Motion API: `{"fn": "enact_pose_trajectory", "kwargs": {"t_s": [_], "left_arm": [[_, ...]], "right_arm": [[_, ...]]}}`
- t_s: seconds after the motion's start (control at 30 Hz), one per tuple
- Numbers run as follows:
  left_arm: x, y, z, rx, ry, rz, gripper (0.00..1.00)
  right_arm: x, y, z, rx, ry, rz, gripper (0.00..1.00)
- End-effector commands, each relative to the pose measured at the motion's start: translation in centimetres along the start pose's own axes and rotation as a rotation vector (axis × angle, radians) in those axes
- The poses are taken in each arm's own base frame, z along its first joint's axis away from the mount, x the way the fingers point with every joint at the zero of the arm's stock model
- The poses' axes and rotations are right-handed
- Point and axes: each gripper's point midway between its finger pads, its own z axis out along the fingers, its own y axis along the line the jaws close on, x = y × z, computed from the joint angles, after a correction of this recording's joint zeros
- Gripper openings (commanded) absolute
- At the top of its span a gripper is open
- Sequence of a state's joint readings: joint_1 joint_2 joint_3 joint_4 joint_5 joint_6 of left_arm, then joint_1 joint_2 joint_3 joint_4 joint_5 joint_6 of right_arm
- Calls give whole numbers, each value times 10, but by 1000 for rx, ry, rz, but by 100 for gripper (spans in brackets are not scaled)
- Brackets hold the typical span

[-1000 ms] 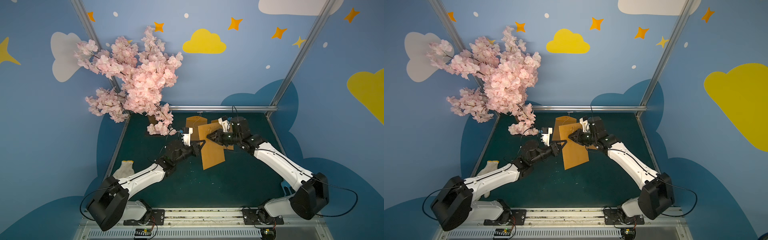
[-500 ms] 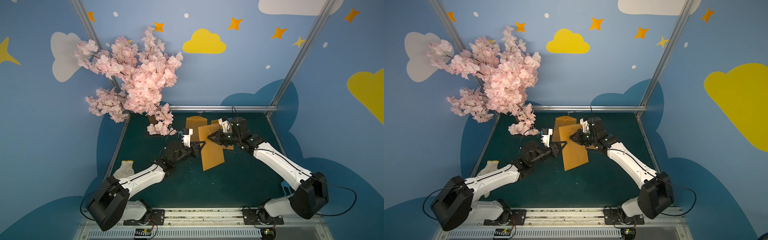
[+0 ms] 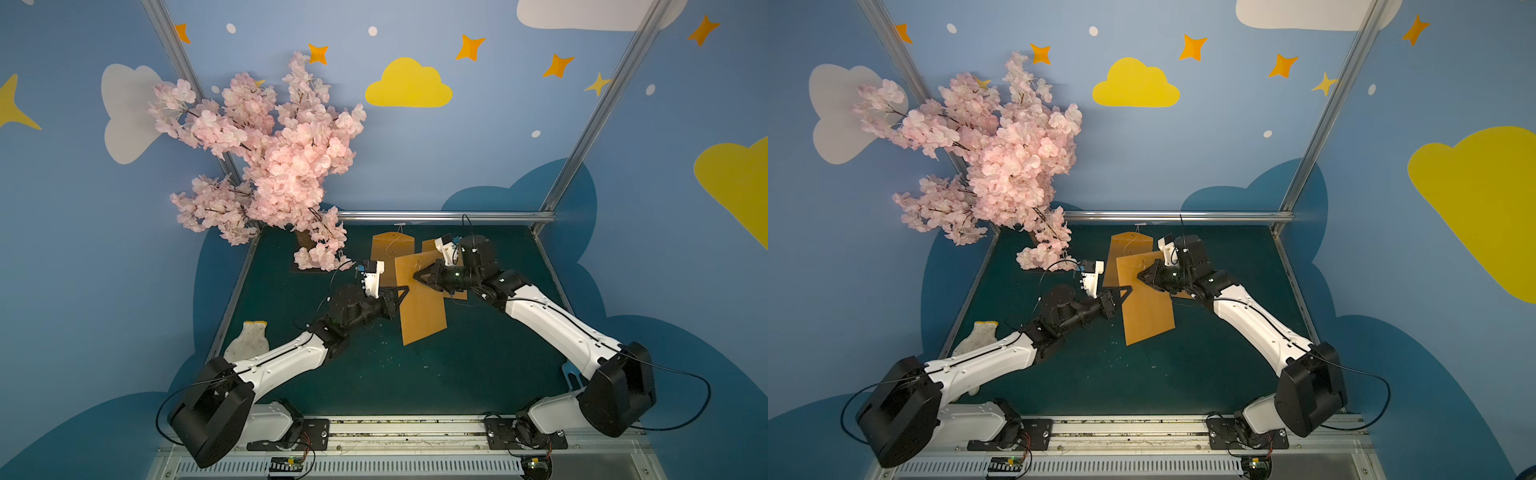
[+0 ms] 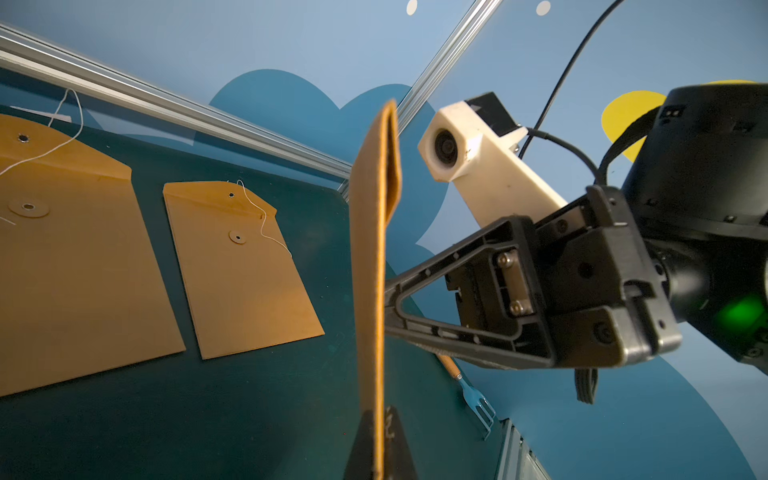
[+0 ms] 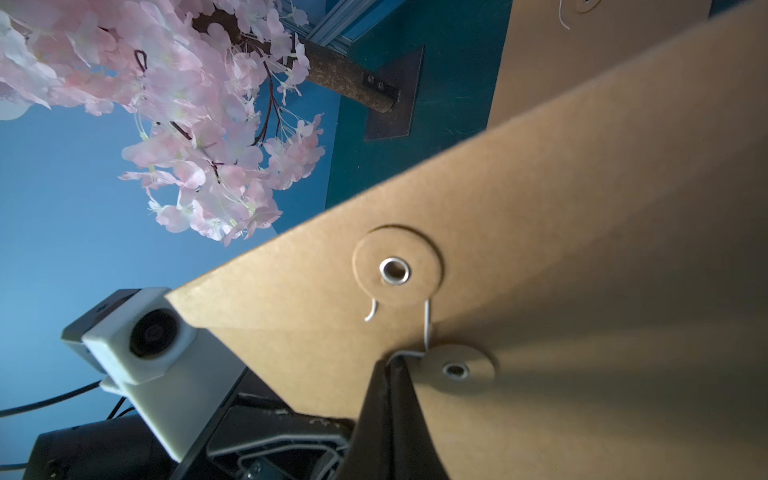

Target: Open the file bag

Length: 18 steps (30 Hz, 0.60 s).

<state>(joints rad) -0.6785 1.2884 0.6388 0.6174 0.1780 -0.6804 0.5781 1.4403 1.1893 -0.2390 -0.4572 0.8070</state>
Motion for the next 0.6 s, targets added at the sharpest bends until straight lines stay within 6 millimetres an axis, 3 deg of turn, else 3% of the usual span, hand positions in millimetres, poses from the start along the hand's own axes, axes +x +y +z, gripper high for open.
{"fn": "enact_pose_trajectory", "kwargs": {"t_s": [0.0, 0.57], "left_arm": [[-6, -21, -6, 65, -20, 36, 2], [-2, -18, -11, 50, -16, 37, 3]], "right_arm": [[-8, 5, -6, -5, -28, -33, 0], [-21, -4, -20, 18, -61, -50, 0]]}}
